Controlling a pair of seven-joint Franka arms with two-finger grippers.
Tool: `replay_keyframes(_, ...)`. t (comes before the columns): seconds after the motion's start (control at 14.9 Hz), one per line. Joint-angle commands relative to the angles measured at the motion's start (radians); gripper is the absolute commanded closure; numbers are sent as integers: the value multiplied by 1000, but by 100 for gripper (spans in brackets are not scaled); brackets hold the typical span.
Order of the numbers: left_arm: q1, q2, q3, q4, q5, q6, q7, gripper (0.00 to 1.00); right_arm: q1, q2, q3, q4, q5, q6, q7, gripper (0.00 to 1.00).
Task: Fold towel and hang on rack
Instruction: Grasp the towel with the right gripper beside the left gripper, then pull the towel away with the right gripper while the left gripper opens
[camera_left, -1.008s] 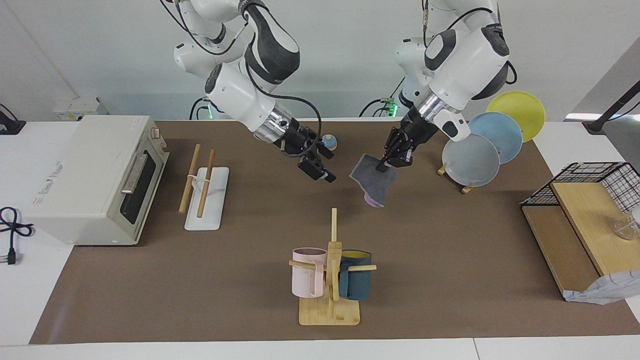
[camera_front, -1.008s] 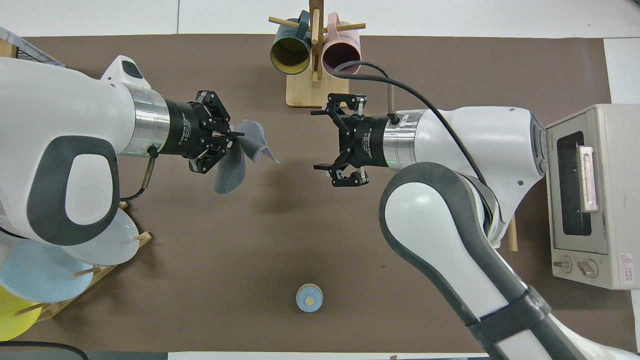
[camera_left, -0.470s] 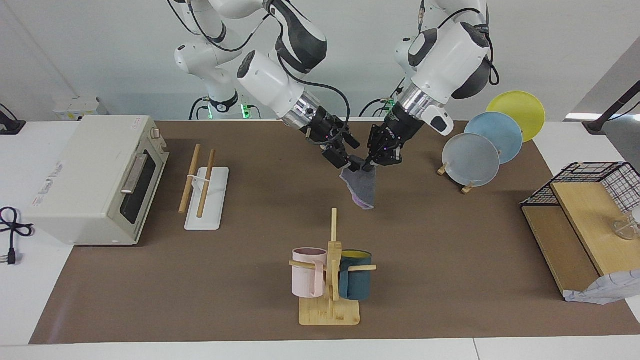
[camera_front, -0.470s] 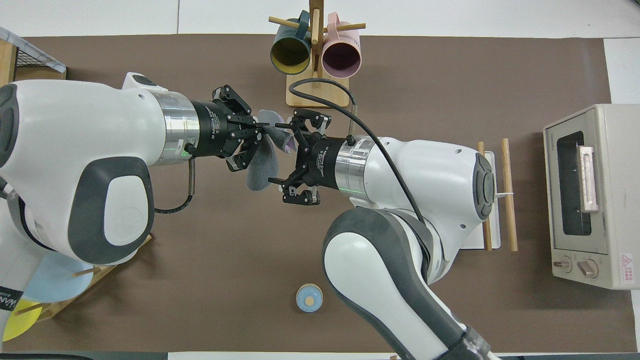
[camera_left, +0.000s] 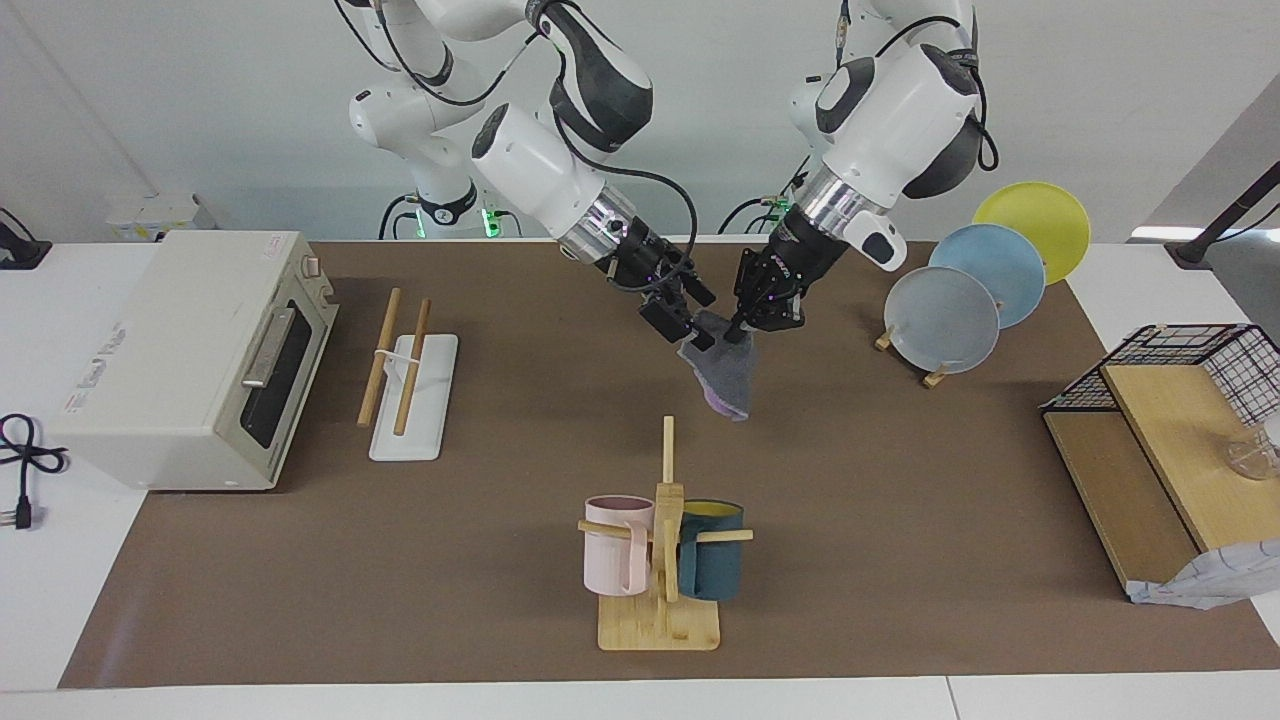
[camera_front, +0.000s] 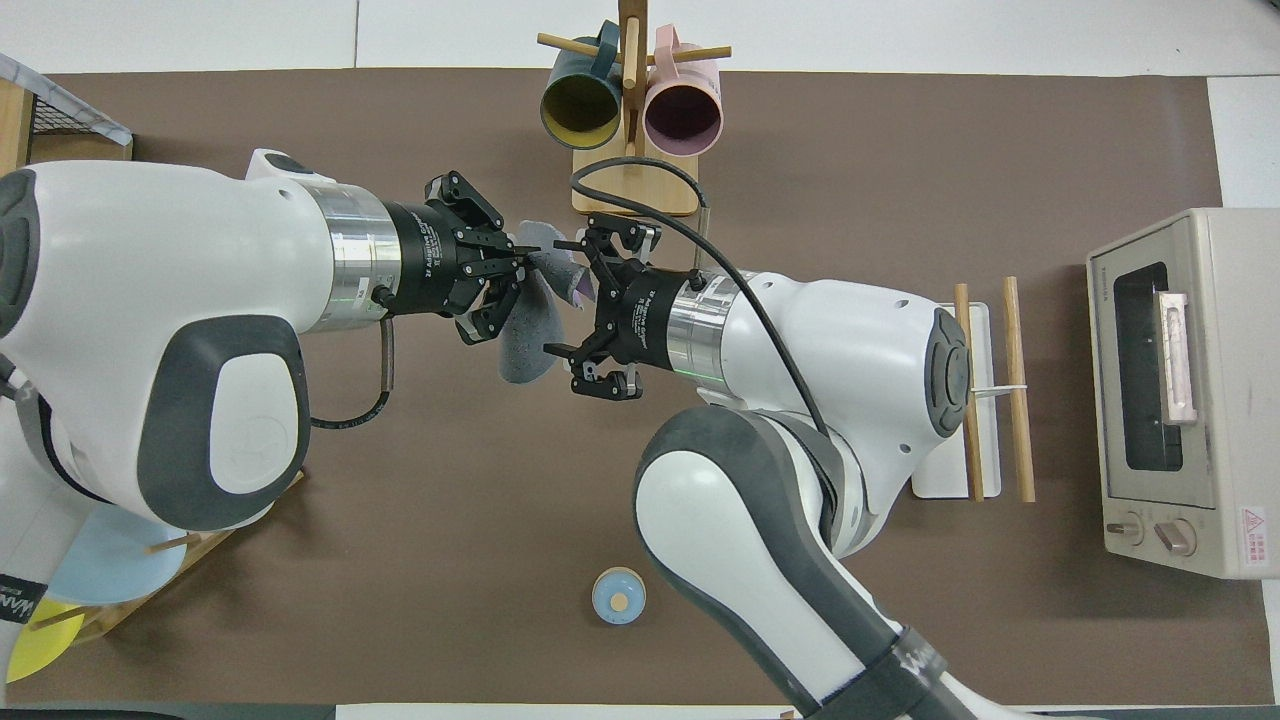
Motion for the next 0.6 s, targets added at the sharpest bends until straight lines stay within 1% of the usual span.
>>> replay_keyframes(0.0,-12,-36,9,-37,-20,10,-16,100,-9,4,8,3,25,18,-47,66)
replay_keyframes(0.07,-12,-36,9,-37,-20,10,-18,100,-11,4,8,4,25,18,-47,90)
replay_keyframes(0.13,-12,-36,7,-39,-20,10,-22,100,-11,4,8,5,25,18,-47,100)
replay_keyframes(0.2,-12,-36,9,-37,-20,10,-25,100,-12,4,8,7,24,15,-53,100)
replay_keyframes(0.34,-12,-36,7,-39,-20,9,-25,100,-11,4,8,10,24,5,-128,100)
replay_keyframes(0.54,-12,-40,7,-45,-20,7,-25,100,-12,4,8,10,24,2,-139,100)
